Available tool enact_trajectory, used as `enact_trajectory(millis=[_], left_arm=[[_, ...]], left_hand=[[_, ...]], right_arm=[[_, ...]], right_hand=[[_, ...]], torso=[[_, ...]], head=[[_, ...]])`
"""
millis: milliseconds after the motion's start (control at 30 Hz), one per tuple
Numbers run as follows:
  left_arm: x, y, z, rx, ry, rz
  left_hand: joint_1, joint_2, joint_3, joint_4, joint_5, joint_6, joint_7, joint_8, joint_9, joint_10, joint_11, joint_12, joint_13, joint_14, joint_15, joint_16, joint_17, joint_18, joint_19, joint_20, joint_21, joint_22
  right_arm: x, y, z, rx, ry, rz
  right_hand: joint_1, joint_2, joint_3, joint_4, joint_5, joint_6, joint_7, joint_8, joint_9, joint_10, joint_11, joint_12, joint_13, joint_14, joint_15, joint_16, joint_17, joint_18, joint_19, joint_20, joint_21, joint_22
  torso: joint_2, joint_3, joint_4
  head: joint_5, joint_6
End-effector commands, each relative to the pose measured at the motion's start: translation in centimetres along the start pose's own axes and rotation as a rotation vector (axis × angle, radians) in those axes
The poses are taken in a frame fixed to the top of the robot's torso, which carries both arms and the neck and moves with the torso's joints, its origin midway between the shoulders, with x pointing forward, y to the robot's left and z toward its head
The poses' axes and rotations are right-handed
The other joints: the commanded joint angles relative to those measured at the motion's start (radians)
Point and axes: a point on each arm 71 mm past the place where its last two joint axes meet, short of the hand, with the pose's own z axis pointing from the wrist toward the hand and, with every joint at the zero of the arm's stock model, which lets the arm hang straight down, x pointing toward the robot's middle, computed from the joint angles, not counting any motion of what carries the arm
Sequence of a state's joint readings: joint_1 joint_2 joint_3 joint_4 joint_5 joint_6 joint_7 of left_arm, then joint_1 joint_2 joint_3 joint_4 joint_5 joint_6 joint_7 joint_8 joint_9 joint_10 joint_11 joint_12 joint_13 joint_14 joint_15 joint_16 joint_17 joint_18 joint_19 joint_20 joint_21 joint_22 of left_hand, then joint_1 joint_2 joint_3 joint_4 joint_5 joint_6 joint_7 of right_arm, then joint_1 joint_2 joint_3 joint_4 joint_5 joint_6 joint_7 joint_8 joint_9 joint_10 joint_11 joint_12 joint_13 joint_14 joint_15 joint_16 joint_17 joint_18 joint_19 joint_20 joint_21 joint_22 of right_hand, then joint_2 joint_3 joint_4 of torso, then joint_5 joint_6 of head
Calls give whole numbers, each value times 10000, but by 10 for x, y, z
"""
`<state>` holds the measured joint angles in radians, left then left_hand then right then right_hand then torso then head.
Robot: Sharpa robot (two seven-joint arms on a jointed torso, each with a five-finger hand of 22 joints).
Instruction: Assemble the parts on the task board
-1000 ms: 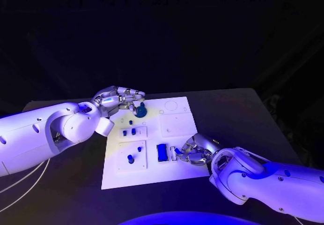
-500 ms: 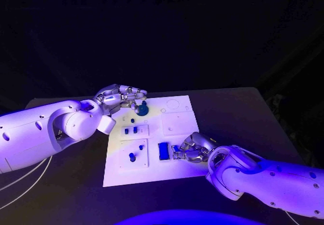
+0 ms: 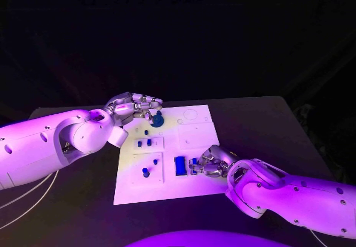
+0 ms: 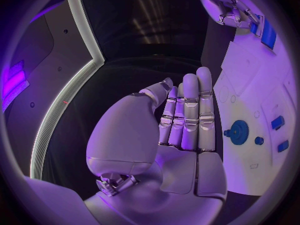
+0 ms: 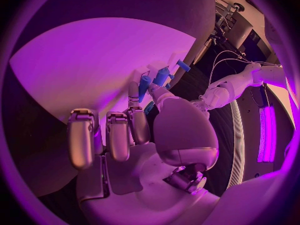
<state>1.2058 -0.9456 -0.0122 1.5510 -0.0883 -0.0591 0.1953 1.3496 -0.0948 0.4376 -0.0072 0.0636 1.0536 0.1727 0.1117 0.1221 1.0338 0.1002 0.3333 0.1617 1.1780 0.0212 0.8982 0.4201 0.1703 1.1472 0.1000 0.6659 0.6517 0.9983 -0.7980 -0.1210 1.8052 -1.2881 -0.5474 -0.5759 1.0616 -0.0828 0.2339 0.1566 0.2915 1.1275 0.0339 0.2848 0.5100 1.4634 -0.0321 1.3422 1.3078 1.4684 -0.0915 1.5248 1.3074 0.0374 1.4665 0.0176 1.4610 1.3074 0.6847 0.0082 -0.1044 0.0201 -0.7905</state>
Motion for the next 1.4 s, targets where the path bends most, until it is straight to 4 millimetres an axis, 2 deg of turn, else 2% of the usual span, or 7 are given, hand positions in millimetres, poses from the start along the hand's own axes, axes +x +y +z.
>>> enact_trajectory(millis=[33,300,933,1067,1200,1333,1400], left_arm=[[3,0,0,31,226,-28],[2,0,0,12,218,-26],[1,0,-1,-14,200,-22],[1,0,-1,-9,179,-18],[1,0,-1,-5,166,-16],[1,0,-1,-1,180,-18],[1,0,-1,1,185,-19]], left_hand=[[13,89,-38,32,53,-44,-3,63,-14,-73,35,62,-10,-64,17,58,-18,132,30,71,-55,-16],[13,89,-38,32,53,-44,-3,63,-14,-73,35,62,-10,-64,17,58,-18,132,30,71,-55,-16],[13,89,-38,32,53,-44,-3,63,-14,-73,35,62,-10,-64,17,58,-18,132,30,71,-55,-16],[13,89,-38,32,53,-44,-3,63,-14,-73,35,62,-10,-64,17,58,-18,132,30,71,-55,-16],[13,89,-38,32,53,-44,-3,63,-14,-73,35,62,-10,-64,17,58,-18,132,30,71,-55,-16],[13,89,-38,32,53,-44,-3,63,-14,-73,35,62,-10,-64,17,58,-18,132,30,71,-55,-16],[13,89,-38,32,53,-44,-3,63,-14,-73,35,62,-10,-64,17,58,-18,132,30,71,-55,-16]], right_arm=[[2,1,0,-57,191,-34],[2,2,-2,-157,258,-74],[-6,4,-7,-1005,-416,-208],[-13,5,-11,-2144,-918,-313],[-18,4,-13,-2995,-1189,-682],[-19,5,-13,-3600,-1301,-1080],[-19,5,-13,-3755,-1295,-1226]], right_hand=[[-152,-46,-197,92,-130,8,54,-18,-6,204,-1,57,1500,909,-40,28,2110,-130,775,-75,-6,2091],[-237,-81,-481,221,-176,-2,56,-4,-4,198,4,48,1504,909,-38,27,2108,-129,775,-73,-12,2092],[476,176,-626,-40,72,-106,40,0,-14,147,-17,-54,1475,905,-57,18,2096,-119,765,-88,-65,2079],[1019,267,-580,-301,-124,-523,206,-287,-162,23,113,-257,1392,889,35,-37,2032,-90,722,-32,-223,2012],[1669,449,-338,-614,-888,-976,455,-739,-432,-88,310,-398,1341,887,192,-36,2036,-80,697,84,-298,1986],[2198,572,-28,-895,-881,-1354,714,-1274,-835,-145,521,-440,1331,904,367,28,2114,-95,711,221,-235,2024],[2539,654,292,-1114,-584,-1419,857,-1505,-1061,-177,616,-453,1330,907,448,45,2134,-100,718,278,-206,2042]], torso=[[2,1,8],[0,3,5],[0,2,10],[3,2,0],[-6,5,-15],[-3,9,-8],[-2,16,-5]], head=[[11,29],[4,0],[49,-34],[70,-10],[73,-5],[75,1],[73,9]])
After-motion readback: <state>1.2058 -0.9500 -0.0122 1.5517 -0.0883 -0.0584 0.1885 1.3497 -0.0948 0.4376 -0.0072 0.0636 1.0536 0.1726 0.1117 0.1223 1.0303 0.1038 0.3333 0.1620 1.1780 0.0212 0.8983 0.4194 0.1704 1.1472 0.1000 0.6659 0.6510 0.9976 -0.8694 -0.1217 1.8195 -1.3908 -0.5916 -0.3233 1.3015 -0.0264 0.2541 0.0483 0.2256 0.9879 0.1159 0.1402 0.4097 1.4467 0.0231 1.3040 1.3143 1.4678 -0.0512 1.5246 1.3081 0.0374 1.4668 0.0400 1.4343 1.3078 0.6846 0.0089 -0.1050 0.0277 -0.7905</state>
